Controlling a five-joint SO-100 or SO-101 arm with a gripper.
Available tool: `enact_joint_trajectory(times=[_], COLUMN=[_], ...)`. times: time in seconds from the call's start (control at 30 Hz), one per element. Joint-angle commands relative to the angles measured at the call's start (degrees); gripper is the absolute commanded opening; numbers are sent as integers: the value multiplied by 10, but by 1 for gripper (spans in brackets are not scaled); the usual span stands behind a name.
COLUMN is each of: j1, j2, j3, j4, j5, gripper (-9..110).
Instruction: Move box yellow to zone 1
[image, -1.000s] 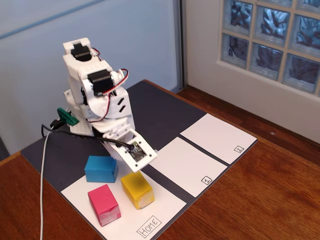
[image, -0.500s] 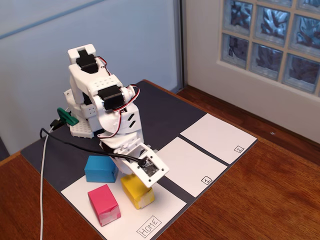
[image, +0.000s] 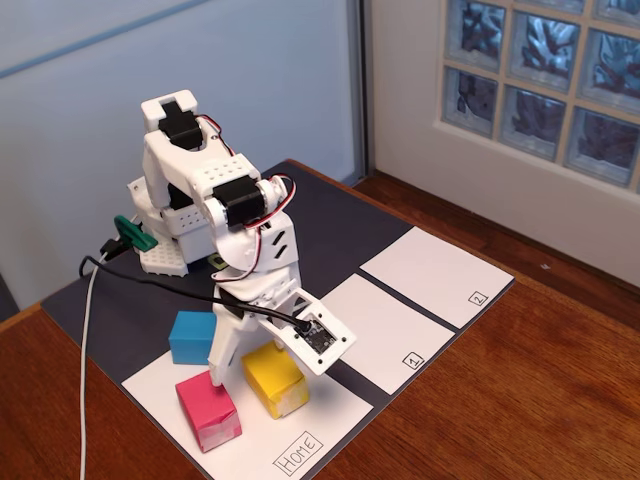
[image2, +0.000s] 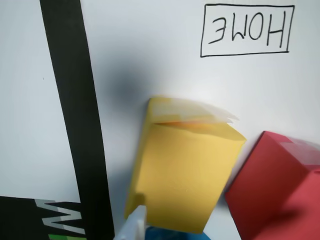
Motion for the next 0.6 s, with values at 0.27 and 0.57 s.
enact_joint_trajectory(times=[0.27, 0.57], j1=[-18, -24], j2=[-13, -43], j3=[-20, -19], j4=[-25, -40], j5=[22, 34], gripper=[45, 45])
